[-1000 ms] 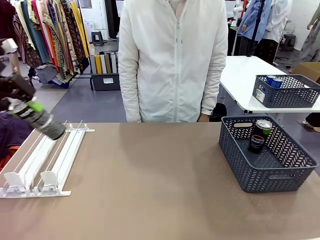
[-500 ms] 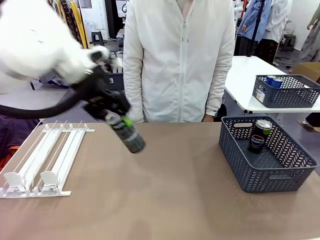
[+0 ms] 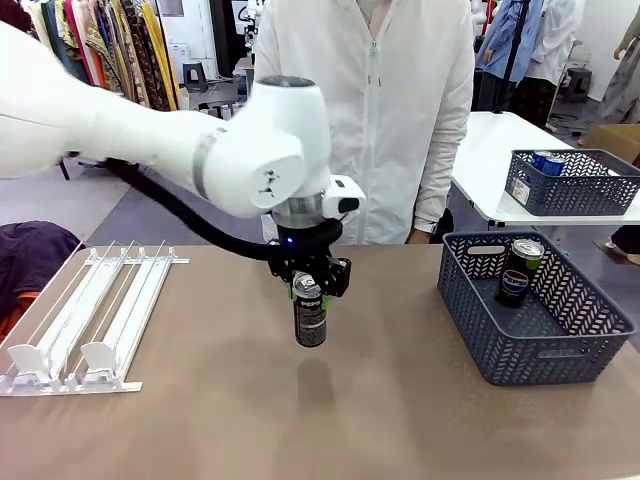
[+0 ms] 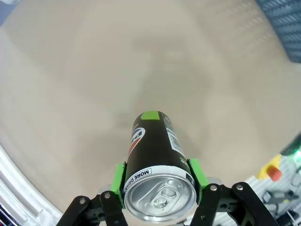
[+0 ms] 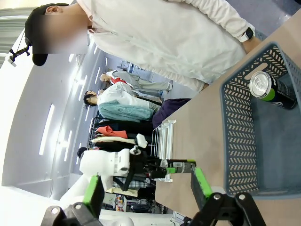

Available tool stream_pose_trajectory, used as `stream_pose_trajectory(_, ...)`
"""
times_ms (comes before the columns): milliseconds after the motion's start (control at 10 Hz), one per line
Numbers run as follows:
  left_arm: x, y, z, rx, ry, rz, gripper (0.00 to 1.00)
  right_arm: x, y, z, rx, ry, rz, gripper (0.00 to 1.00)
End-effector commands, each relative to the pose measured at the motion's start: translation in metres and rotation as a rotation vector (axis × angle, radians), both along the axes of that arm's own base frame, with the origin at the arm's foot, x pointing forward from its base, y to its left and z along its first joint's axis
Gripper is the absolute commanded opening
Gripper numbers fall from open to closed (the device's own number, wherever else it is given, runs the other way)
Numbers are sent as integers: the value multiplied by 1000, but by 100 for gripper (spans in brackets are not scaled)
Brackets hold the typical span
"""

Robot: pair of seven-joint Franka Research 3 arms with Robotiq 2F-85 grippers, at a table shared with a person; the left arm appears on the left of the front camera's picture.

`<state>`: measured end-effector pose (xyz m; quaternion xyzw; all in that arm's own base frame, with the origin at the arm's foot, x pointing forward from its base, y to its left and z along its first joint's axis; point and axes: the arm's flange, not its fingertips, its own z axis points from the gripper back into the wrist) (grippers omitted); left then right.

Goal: Retrieve and store the cans from the dispenser.
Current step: Pick up one can from the Automatic Can Dispenser and place it in the middle of the table.

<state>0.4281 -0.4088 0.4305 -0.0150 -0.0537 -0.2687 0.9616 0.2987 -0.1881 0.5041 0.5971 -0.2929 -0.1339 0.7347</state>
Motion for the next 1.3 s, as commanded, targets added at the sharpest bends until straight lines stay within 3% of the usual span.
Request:
stream_pose_trajectory(0, 17, -17, 8, 35, 8, 50, 0, 3, 0, 3, 13, -29, -3, 100)
stream_pose_trajectory(800, 29, -13, -4, 7, 49, 50, 0, 3, 0, 3, 13, -29, -3, 100)
stream_pose_trajectory(900, 28, -11, -5, -3, 55, 53, 29, 3, 0, 3, 13, -29, -3, 100)
stream_pose_trajectory(1000, 28, -11, -5, -5, 50, 49, 87, 3, 0, 3, 13, -29, -3, 100)
stream_pose_trajectory(1100, 30, -10, -5, -7, 52, 51, 100, 3, 0, 3, 13, -29, -3, 100)
stream_pose_trajectory(1200, 30, -8, -4, -14, 50, 54, 100, 3, 0, 3, 13, -29, -3, 100)
